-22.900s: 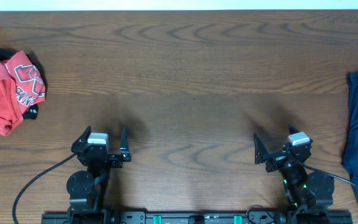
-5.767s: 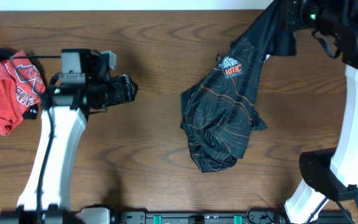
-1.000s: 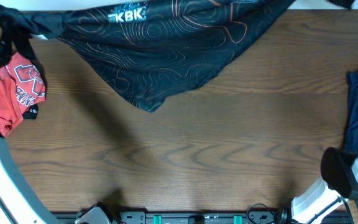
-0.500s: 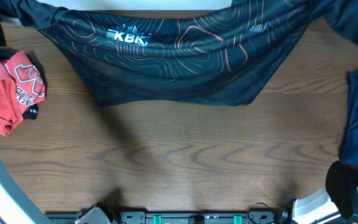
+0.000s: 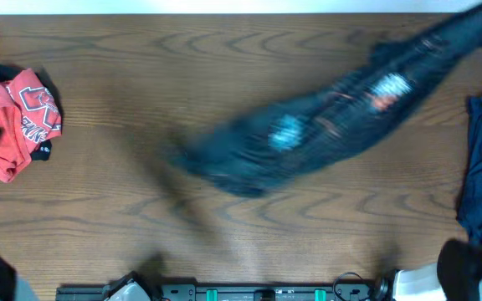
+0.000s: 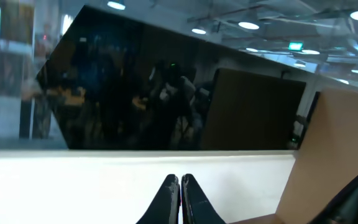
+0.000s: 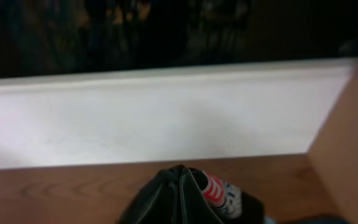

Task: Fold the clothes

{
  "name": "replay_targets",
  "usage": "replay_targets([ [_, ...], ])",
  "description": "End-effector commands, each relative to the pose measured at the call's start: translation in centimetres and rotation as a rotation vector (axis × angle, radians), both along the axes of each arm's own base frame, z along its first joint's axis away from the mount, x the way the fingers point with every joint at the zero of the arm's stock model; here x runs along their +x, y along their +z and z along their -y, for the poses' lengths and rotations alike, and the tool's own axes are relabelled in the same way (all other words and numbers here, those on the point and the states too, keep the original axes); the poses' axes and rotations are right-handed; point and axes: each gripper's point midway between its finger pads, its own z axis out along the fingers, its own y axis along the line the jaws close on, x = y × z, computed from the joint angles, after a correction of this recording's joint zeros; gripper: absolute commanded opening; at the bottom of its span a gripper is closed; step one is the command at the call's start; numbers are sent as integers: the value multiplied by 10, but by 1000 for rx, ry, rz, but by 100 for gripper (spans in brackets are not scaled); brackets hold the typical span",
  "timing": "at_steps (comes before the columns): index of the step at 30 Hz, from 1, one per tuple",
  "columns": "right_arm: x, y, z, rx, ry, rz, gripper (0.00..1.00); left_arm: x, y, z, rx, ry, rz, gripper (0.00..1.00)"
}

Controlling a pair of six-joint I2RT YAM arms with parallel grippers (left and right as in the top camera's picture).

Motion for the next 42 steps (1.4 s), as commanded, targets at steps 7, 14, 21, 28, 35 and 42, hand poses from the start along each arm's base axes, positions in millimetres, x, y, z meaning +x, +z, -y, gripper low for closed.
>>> replay_targets([
  [7,-24,-5,-7,-14,9,-29,1,26,-37,-20,-159,-12,-204,6],
  [14,16,-32,-29,33,135,-124,1,84,-110,-35,-214,-102,-459,6],
  [21,48,-51,-82,15,279,-180,1,149,-200,-9,-165,-209,-719,6],
  [28,55,-42,-154,-29,436,-122,1,196,-298,52,-28,-295,-976,6],
  [35,39,-19,-214,-89,573,-8,1,220,-350,80,5,-342,-1091,6],
  [42,48,9,-201,-127,355,106,1,226,-356,77,12,-322,-1093,6],
])
